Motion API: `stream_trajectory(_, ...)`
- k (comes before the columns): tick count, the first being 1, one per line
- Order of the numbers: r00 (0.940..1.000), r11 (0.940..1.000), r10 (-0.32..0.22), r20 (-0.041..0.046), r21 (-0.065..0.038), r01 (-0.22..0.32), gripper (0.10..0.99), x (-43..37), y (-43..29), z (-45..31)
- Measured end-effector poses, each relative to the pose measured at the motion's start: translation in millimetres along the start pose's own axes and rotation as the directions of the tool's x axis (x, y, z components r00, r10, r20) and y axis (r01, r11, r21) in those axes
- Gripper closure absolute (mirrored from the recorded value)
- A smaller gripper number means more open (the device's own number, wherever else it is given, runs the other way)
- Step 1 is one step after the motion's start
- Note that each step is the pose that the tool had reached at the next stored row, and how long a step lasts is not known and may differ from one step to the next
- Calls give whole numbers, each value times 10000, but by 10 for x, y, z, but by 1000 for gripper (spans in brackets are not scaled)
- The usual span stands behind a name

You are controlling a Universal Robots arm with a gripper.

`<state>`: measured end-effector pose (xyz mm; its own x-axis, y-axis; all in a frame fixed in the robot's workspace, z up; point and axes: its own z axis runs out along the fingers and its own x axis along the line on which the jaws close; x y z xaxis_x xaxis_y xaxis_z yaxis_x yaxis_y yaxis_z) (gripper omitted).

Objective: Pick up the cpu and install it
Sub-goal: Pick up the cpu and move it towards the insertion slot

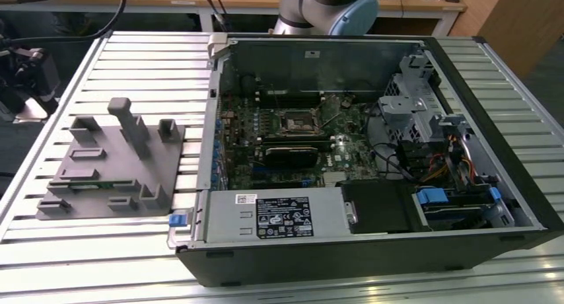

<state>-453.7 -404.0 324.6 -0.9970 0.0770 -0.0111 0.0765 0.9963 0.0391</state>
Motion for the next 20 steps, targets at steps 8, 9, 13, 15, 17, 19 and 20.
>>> stream_trajectory(8,10000,10000,0,-1,1,0,561,-1,5,-124)
stream_trajectory(9,10000,10000,0,-1,1,0,561,-2,6,-145)
stream_trajectory(13,10000,10000,0,-1,2,0,561,-3,8,-220)
stream_trajectory(15,10000,10000,0,0,1,0,561,-3,10,-261)
stream_trajectory(17,10000,10000,0,-1,1,0,561,-3,12,-302)
stream_trajectory(19,10000,10000,0,-2,1,0,561,-4,14,-346)
stream_trajectory(20,10000,10000,0,-2,1,0,561,-4,15,-369)
